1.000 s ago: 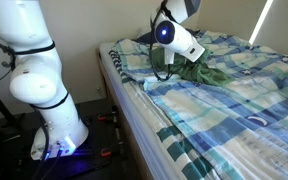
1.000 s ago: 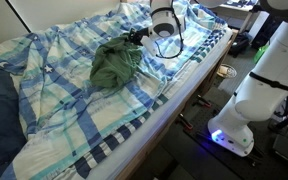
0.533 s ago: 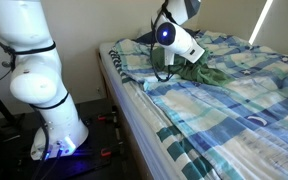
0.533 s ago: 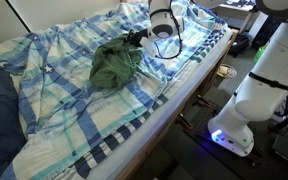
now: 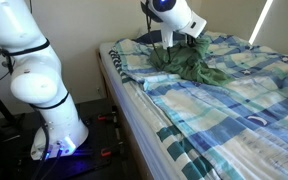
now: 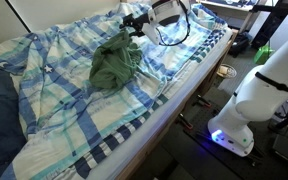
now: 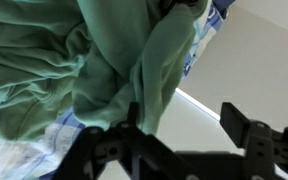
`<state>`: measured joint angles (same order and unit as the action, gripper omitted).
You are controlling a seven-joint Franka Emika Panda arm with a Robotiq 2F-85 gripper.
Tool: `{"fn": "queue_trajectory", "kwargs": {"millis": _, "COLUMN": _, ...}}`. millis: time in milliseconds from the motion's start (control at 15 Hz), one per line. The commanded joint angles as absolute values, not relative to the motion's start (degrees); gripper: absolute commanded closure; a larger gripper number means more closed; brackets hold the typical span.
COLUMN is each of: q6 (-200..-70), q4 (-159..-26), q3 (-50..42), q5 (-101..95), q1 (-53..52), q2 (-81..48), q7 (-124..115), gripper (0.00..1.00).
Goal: Fold the green cloth on the bed.
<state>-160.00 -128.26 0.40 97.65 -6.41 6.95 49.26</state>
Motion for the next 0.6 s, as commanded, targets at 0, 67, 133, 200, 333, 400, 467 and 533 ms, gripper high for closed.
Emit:
{"fn": "queue_trajectory", "kwargs": {"millis": 0, "q6": -161.2, "q4": -135.8, "q3": 4.1, "q5": 84.1, "q1": -5.7, "q2": 17.3, "q7": 34.6, "gripper": 0.00}}
{"fn": "queue_trajectory", "kwargs": {"millis": 67, "q6": -160.2, "q4": -137.3, "q3": 4.9, "q5": 79.7, "q1": -5.5, "q2": 19.3, "q7": 30.0, "gripper": 0.00}}
{"fn": "queue_trajectory", "kwargs": {"millis": 133, "q6": -159.6, "q4": -138.5, "q3": 5.5, "q5": 76.0, "q1": -5.4, "q2": 21.0, "q7": 26.2, "gripper": 0.00}}
{"fn": "queue_trajectory", "kwargs": {"millis": 200, "q6": -158.9, "q4": -140.0, "q3": 5.9, "q5": 72.1, "q1": -5.3, "q2": 22.7, "q7": 22.1, "gripper": 0.00}}
{"fn": "queue_trajectory", "kwargs": {"millis": 333, "q6": -157.2, "q4": -142.1, "q3": 6.3, "q5": 65.9, "q1": -5.3, "q2": 25.6, "q7": 15.6, "gripper": 0.00}}
{"fn": "queue_trajectory", "kwargs": {"millis": 400, "q6": -155.9, "q4": -142.9, "q3": 6.1, "q5": 63.5, "q1": -5.4, "q2": 26.7, "q7": 13.1, "gripper": 0.00}}
{"fn": "queue_trajectory", "kwargs": {"millis": 467, "q6": -154.5, "q4": -143.6, "q3": 5.7, "q5": 61.5, "q1": -5.6, "q2": 27.9, "q7": 11.0, "gripper": 0.00}}
{"fn": "queue_trajectory", "kwargs": {"millis": 533, "q6": -153.2, "q4": -144.1, "q3": 5.4, "q5": 59.9, "q1": -5.9, "q2": 28.9, "q7": 9.4, "gripper": 0.00}}
